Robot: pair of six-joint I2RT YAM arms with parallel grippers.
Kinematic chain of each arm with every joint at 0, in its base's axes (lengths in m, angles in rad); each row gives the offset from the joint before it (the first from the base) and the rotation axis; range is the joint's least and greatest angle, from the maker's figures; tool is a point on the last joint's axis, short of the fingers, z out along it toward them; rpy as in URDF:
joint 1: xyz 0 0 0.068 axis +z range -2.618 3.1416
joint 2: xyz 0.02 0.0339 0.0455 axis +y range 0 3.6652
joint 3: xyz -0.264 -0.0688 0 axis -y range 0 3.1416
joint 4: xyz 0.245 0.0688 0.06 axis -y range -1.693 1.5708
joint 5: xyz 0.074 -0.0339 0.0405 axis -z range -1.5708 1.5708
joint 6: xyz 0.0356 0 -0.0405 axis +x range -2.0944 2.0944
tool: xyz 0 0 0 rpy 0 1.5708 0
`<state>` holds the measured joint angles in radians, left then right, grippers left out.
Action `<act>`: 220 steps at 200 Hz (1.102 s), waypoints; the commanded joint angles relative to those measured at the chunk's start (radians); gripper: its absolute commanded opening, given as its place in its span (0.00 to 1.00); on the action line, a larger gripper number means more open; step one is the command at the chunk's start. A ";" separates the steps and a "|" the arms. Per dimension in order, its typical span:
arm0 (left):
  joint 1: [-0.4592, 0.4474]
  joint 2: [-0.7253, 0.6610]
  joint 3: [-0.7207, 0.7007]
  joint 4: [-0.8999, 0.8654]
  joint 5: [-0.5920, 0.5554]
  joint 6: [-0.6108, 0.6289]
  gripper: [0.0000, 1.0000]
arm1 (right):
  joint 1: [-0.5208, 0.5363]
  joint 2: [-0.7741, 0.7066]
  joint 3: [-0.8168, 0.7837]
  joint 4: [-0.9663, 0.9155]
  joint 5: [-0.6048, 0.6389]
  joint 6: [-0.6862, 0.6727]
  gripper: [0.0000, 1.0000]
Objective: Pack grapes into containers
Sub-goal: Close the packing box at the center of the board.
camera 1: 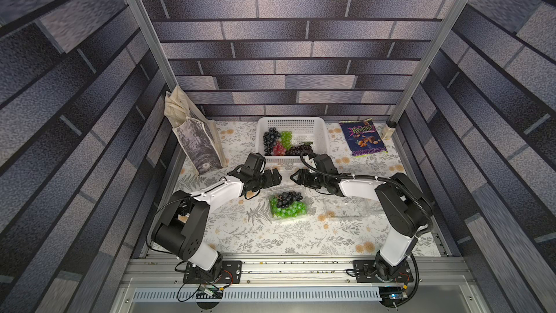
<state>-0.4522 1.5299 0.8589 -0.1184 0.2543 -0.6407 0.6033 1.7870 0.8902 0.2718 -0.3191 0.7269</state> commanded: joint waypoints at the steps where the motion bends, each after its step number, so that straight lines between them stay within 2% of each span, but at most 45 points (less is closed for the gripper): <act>1: -0.009 -0.070 0.005 -0.009 -0.013 -0.017 0.96 | -0.007 -0.033 -0.037 0.094 -0.039 0.040 0.63; 69: -0.016 -0.109 -0.008 -0.035 -0.026 -0.022 0.96 | -0.007 -0.082 -0.108 0.214 -0.039 0.087 0.63; 148: -0.019 -0.146 0.005 -0.046 -0.041 -0.021 0.97 | -0.006 -0.168 -0.100 0.177 -0.039 0.068 0.63; 220: -0.036 -0.157 -0.040 -0.053 -0.050 -0.038 0.97 | -0.001 -0.142 -0.145 0.211 -0.039 0.103 0.62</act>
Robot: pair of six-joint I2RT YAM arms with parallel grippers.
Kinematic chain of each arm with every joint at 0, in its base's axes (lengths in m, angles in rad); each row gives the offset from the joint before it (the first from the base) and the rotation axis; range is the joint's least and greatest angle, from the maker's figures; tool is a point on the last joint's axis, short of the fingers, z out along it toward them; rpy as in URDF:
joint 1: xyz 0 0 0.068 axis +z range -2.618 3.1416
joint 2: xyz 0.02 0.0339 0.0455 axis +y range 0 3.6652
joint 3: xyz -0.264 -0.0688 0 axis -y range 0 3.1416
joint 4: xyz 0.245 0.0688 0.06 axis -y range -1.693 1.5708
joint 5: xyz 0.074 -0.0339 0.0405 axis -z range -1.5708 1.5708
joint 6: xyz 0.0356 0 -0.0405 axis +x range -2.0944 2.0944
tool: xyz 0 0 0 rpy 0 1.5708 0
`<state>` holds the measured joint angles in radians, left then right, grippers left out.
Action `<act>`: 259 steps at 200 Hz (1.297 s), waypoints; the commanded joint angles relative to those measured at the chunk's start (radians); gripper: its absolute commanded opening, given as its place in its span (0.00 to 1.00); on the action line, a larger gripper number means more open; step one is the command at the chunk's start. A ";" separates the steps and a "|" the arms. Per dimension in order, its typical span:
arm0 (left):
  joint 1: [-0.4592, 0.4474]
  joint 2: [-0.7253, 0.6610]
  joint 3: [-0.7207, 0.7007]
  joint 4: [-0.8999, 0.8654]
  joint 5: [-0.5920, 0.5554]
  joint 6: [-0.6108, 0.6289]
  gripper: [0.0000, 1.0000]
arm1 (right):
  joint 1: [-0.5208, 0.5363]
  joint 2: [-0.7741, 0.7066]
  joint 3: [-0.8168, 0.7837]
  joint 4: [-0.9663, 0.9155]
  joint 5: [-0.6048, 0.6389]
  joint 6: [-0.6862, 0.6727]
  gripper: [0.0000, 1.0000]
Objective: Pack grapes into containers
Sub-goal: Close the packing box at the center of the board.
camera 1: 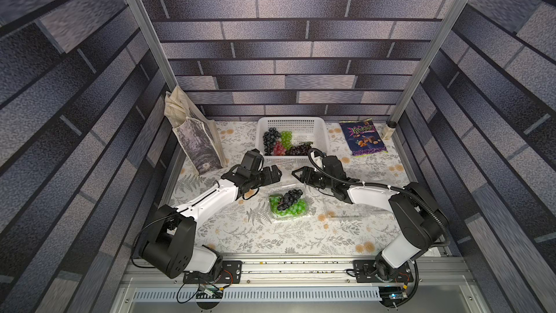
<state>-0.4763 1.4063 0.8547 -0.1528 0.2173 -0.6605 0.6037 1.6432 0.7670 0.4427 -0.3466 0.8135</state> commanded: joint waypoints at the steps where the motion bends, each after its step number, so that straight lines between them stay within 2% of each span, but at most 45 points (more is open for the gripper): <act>1: -0.012 -0.034 -0.037 -0.020 -0.013 -0.019 0.97 | -0.002 0.003 -0.022 0.040 -0.012 0.017 0.62; 71: -0.013 -0.063 -0.063 -0.024 -0.045 -0.018 0.97 | 0.014 0.027 -0.002 0.036 -0.012 0.012 0.61; 183: -0.010 0.015 0.089 -0.046 -0.052 0.038 0.97 | 0.018 0.030 0.120 -0.060 -0.008 -0.073 0.62; 259: 0.014 -0.017 0.108 -0.029 -0.012 0.026 1.00 | 0.017 0.023 0.162 -0.090 -0.017 -0.170 0.71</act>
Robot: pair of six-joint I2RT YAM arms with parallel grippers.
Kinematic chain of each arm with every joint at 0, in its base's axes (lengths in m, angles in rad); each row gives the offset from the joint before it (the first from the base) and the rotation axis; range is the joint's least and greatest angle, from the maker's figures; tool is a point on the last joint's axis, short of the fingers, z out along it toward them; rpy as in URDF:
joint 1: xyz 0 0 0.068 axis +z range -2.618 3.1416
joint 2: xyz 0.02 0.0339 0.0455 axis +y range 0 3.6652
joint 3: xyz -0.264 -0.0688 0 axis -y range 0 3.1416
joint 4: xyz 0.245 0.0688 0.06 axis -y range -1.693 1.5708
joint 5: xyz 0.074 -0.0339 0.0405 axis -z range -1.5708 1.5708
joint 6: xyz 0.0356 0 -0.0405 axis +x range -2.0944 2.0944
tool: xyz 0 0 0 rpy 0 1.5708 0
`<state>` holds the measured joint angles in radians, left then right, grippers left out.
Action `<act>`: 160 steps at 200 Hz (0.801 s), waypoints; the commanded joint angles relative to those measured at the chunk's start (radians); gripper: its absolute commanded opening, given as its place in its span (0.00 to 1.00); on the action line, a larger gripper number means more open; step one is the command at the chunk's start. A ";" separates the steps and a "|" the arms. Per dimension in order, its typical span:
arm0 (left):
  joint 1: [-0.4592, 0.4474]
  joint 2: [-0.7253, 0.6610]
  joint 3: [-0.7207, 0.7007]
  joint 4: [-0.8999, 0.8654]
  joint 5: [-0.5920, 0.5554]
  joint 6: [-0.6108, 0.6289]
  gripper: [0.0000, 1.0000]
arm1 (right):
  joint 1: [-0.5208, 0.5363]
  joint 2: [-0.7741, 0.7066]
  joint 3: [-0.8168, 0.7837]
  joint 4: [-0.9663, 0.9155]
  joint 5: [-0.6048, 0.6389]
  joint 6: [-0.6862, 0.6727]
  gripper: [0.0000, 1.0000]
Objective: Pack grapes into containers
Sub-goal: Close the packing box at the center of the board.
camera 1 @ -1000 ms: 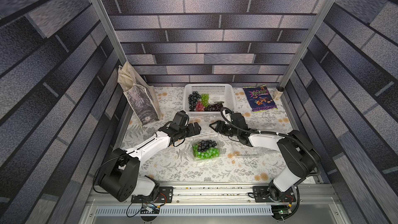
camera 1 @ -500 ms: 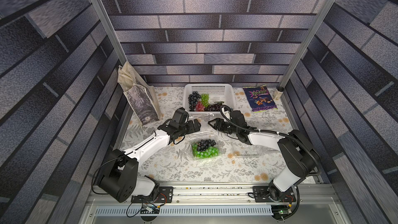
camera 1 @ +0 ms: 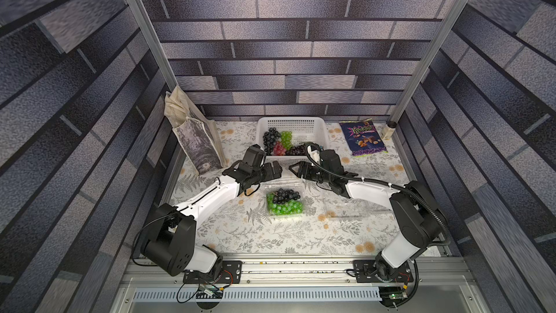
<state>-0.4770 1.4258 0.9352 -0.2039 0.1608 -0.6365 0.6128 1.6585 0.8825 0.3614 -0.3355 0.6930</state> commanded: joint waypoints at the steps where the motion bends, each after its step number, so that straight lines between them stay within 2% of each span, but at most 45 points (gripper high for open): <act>1: 0.016 -0.038 0.028 0.022 0.046 0.000 1.00 | 0.007 0.008 0.047 -0.008 -0.029 -0.050 0.71; 39: 0.043 -0.068 0.035 0.022 0.078 -0.006 1.00 | 0.007 0.011 0.062 0.016 -0.076 -0.071 0.80; 160: 0.127 -0.137 0.097 -0.040 0.133 0.016 1.00 | -0.004 -0.002 0.083 0.034 -0.195 -0.099 0.79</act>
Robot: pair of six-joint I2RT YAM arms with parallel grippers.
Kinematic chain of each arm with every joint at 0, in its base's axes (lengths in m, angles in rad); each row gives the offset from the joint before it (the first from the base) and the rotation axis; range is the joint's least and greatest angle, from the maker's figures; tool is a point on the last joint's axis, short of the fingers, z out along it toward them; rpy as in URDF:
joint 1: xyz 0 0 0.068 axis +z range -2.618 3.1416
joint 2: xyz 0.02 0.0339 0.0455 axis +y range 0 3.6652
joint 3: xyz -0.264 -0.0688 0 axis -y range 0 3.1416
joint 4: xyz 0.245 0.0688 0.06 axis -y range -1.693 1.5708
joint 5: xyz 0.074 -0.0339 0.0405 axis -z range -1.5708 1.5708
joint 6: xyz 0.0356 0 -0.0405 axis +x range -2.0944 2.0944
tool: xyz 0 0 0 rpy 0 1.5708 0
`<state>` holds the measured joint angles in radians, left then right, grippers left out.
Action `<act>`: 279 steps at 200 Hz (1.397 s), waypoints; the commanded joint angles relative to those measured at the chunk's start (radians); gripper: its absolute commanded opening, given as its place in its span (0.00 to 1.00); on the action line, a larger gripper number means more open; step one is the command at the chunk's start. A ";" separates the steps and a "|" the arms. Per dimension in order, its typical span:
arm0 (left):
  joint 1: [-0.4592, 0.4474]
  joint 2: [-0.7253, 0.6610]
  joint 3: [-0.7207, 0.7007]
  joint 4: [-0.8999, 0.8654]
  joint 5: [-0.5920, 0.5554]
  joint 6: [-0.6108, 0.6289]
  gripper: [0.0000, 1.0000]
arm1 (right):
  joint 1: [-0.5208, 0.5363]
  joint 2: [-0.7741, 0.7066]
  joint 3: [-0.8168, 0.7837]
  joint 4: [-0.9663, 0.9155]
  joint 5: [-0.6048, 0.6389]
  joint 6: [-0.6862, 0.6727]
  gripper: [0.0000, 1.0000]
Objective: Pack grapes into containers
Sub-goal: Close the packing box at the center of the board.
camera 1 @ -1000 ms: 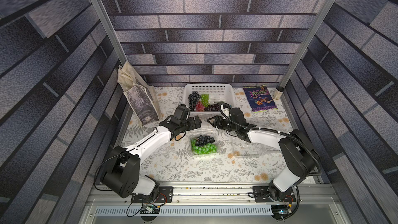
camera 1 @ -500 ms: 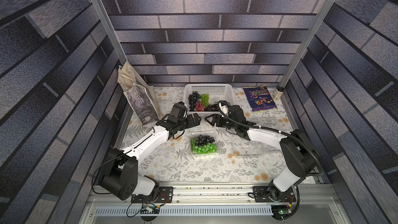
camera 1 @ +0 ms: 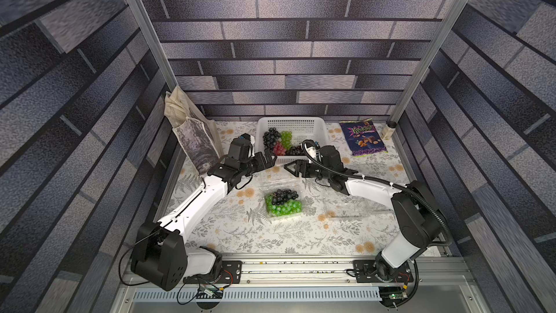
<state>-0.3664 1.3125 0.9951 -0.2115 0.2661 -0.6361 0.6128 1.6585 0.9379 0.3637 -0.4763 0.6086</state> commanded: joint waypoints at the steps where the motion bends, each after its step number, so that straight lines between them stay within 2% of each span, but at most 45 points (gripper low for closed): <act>1: 0.018 -0.024 0.037 -0.033 0.028 0.016 1.00 | -0.004 -0.002 0.028 0.032 -0.055 -0.016 0.79; 41: 0.025 0.024 0.085 -0.116 0.023 0.063 1.00 | -0.007 -0.022 0.015 0.031 -0.079 -0.015 0.79; 106: -0.005 0.095 0.081 -0.194 0.042 0.125 0.87 | -0.009 -0.060 -0.015 0.012 -0.085 -0.031 0.78; 125: -0.017 0.094 0.081 -0.211 0.050 0.137 0.82 | -0.010 -0.068 -0.020 0.005 -0.084 -0.033 0.78; 179: -0.059 0.041 0.078 -0.258 0.057 0.144 0.82 | -0.012 -0.114 -0.044 -0.012 -0.077 -0.035 0.78; 202: -0.083 0.014 0.056 -0.267 0.059 0.132 0.82 | -0.013 -0.165 -0.067 -0.039 -0.062 -0.040 0.78; 232: -0.116 -0.029 0.025 -0.274 0.045 0.115 0.83 | -0.013 -0.272 -0.095 -0.178 0.021 -0.071 0.78; 279: -0.221 -0.064 0.009 -0.309 -0.023 0.107 0.83 | -0.012 -0.482 -0.183 -0.364 0.132 -0.046 0.77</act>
<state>-0.5396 1.2778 1.0241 -0.4793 0.2882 -0.5243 0.6052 1.2602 0.7998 0.1383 -0.4213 0.5591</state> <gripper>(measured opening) 0.830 0.776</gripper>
